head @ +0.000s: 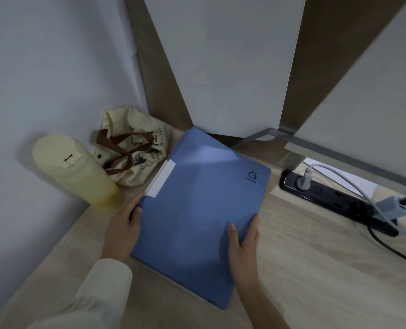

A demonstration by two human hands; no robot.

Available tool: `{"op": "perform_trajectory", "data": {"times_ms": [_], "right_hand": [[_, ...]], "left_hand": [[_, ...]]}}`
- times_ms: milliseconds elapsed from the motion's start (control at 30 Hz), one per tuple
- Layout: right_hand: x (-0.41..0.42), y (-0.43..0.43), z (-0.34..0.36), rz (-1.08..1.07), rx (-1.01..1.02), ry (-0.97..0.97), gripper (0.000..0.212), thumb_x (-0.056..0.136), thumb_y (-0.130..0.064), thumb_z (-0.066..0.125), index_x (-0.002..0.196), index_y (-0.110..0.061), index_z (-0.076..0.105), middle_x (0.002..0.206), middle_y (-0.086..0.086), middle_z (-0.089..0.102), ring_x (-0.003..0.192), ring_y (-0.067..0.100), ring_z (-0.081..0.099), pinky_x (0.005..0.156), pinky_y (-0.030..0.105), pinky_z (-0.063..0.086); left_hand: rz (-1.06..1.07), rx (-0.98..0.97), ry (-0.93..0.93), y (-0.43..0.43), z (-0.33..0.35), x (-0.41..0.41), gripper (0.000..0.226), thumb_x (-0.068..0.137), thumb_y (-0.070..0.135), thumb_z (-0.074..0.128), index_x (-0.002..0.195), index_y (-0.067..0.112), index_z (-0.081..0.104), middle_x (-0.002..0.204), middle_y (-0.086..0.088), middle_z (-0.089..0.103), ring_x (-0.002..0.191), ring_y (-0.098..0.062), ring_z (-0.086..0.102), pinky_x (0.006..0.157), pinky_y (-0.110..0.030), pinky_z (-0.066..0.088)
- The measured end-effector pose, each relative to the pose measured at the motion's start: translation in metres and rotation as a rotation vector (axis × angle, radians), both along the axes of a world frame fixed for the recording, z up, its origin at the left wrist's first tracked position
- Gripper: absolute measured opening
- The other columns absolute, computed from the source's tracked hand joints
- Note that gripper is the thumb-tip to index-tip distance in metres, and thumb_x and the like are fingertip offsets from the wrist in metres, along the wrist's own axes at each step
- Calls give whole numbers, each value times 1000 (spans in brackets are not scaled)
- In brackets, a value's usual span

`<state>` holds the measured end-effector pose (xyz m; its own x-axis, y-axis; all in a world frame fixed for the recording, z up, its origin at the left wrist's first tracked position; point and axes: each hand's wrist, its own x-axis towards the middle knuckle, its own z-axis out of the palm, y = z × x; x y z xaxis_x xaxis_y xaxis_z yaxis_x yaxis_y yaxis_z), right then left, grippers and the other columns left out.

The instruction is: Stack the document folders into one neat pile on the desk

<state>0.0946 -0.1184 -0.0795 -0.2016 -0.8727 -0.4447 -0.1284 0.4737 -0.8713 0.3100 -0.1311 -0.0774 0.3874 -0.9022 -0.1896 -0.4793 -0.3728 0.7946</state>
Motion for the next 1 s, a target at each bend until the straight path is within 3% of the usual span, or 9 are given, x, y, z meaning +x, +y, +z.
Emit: {"op": "perform_trajectory", "data": {"times_ms": [167, 300, 500, 667, 833, 900, 1000], "right_hand": [[-2, 3, -1, 22, -27, 27, 70, 95, -24, 42, 149, -20, -4, 158, -6, 1, 145, 11, 6, 115, 25, 9], [-3, 9, 0, -42, -66, -9, 62, 96, -22, 41, 149, -22, 9, 145, -23, 12, 141, 0, 9, 105, 11, 8], [-13, 12, -3, -71, -32, -173, 58, 95, -21, 44, 147, -28, 18, 151, -19, 19, 142, 6, 19, 118, 29, 17], [-18, 11, 0, -82, -1, -255, 54, 94, -20, 46, 144, -31, 27, 152, -17, 23, 141, 5, 21, 120, 35, 18], [-20, 11, 1, -51, 0, -236, 54, 94, -20, 45, 144, -30, 26, 153, -16, 22, 142, 4, 19, 121, 35, 16], [-23, 10, 4, -21, -9, -220, 54, 94, -19, 45, 144, -29, 26, 149, -18, 25, 139, 3, 22, 119, 30, 18], [-35, 12, 21, 24, -62, -196, 46, 94, -15, 45, 138, -30, 38, 133, -21, 41, 128, 2, 35, 100, 14, 31]], "left_hand": [[-28, -8, -21, -1, 3, -1, 40, 94, 9, 35, 132, 16, 46, 137, -9, 51, 126, -27, 44, 94, -23, 29], [-30, -17, -29, -1, 6, -2, 40, 95, 11, 34, 133, 16, 45, 139, -8, 49, 127, -25, 43, 97, -23, 27], [-46, 28, 31, -7, 13, -6, 43, 93, 21, 43, 136, 22, 40, 142, -3, 46, 132, -22, 38, 101, -26, 28], [-37, 20, 45, -7, 15, -4, 42, 93, 17, 43, 134, 26, 42, 115, 8, 51, 119, -20, 46, 90, -25, 29], [-54, 13, 49, -9, 16, -6, 42, 93, 14, 42, 133, 26, 43, 114, 11, 49, 104, -7, 40, 89, -25, 29], [-64, 8, 52, -9, 17, -5, 42, 93, 13, 41, 134, 25, 42, 115, 11, 48, 106, -7, 40, 90, -25, 29], [-93, 22, 72, -10, 20, -3, 42, 93, 12, 42, 133, 23, 42, 116, 9, 47, 112, -12, 41, 93, -26, 28]]}}
